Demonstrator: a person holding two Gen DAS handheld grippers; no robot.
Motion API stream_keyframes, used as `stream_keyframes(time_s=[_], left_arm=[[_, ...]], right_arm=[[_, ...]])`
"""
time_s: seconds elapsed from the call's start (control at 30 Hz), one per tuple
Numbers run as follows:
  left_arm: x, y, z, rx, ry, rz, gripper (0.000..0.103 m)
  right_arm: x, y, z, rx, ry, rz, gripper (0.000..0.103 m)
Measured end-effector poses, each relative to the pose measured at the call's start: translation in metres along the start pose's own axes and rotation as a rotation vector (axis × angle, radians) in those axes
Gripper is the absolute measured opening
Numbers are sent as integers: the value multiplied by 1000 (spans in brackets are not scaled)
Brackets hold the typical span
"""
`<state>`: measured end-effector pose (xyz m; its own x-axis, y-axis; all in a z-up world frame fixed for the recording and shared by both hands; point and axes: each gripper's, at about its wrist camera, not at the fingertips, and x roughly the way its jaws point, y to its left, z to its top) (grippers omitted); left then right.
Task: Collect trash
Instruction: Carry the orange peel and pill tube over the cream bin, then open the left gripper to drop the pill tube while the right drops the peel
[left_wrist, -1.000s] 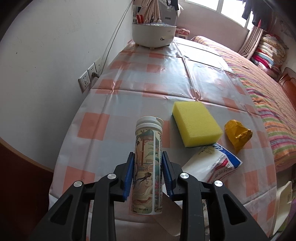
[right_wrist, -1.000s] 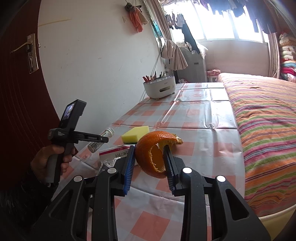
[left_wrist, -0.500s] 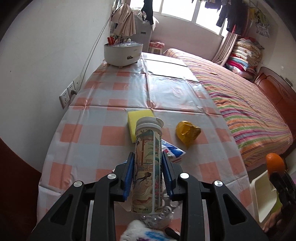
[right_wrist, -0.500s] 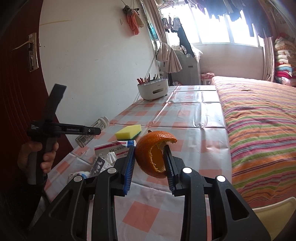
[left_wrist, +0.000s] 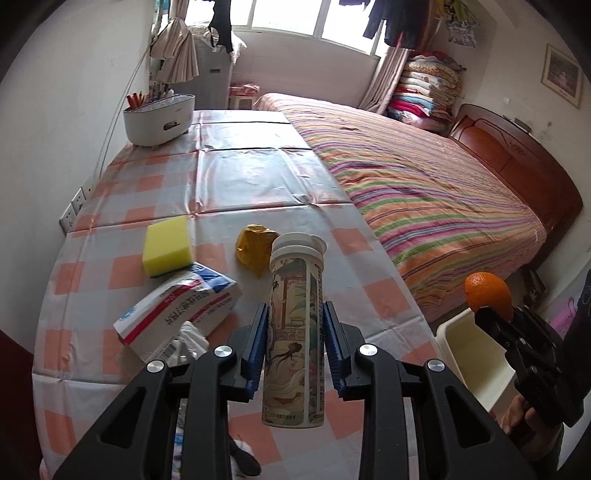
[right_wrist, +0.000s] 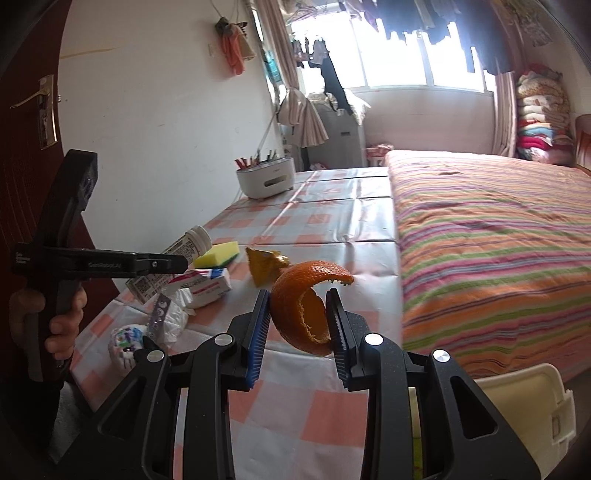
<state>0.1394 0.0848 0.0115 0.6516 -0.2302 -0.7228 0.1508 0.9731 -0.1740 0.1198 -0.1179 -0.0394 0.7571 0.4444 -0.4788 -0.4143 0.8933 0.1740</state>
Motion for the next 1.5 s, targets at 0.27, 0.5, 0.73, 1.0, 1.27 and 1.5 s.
stream_keyframes(time_s=[0.27, 0.5, 0.73, 1.0, 1.27, 1.5], left_arm=[[2, -51, -11, 87, 18, -87, 28], [5, -92, -22, 167, 36, -139, 28], [11, -123, -32, 225, 59, -179, 28], [16, -146, -39, 253, 82, -213, 28], [27, -173, -44, 285, 113, -257, 28], [48, -211, -57, 333, 168, -291, 28]], right_arm=[[-38, -39, -19, 87, -21, -97, 30], [-61, -73, -48, 179, 2, -206, 32], [-76, -87, -64, 225, 12, -275, 32], [-99, -93, -58, 276, -82, -308, 64], [-129, -120, -64, 408, -179, -414, 94], [-166, -138, -68, 519, -306, -453, 96]])
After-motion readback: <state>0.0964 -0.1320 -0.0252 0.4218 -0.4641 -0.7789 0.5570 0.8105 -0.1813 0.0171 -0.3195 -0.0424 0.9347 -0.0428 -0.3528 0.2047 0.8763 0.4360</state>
